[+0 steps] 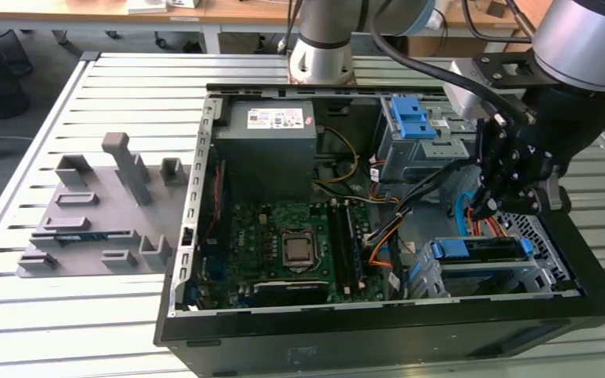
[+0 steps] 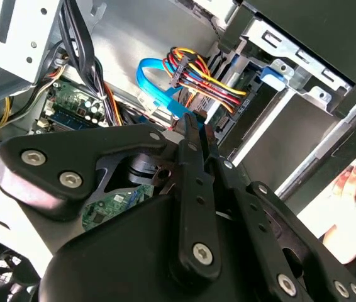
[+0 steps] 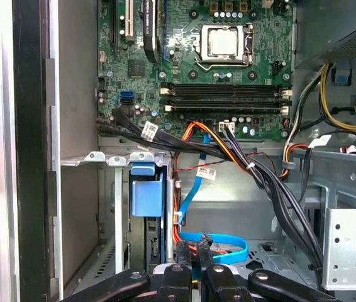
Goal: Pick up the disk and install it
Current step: 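Insert the second disk wire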
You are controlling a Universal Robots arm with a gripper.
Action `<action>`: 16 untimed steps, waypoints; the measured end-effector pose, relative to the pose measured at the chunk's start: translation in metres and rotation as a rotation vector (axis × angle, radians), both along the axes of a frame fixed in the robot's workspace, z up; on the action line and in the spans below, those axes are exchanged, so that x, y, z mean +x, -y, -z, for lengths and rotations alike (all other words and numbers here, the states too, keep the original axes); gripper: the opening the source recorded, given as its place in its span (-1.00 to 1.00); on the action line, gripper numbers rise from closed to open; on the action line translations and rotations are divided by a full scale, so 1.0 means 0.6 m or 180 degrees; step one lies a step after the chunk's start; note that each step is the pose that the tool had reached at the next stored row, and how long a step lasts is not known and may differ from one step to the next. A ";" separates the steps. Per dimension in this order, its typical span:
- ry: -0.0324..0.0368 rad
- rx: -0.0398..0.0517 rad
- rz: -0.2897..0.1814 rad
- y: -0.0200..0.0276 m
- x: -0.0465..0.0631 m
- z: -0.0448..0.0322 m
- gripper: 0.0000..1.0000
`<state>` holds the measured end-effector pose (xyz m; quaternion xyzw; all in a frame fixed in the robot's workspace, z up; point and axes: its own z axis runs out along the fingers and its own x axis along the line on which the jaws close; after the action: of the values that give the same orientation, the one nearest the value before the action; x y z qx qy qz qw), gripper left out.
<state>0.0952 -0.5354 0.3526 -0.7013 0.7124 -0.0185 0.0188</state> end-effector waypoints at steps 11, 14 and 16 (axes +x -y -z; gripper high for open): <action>0.0074 0.0105 0.0000 0.0246 -0.006 0.009 -0.68; 0.0075 0.0105 0.0000 0.0250 -0.006 0.009 -0.68; 0.0075 0.0120 0.0000 0.0253 -0.006 0.010 -0.68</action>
<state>0.0914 -0.5505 0.3466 -0.7006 0.7123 -0.0134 0.0404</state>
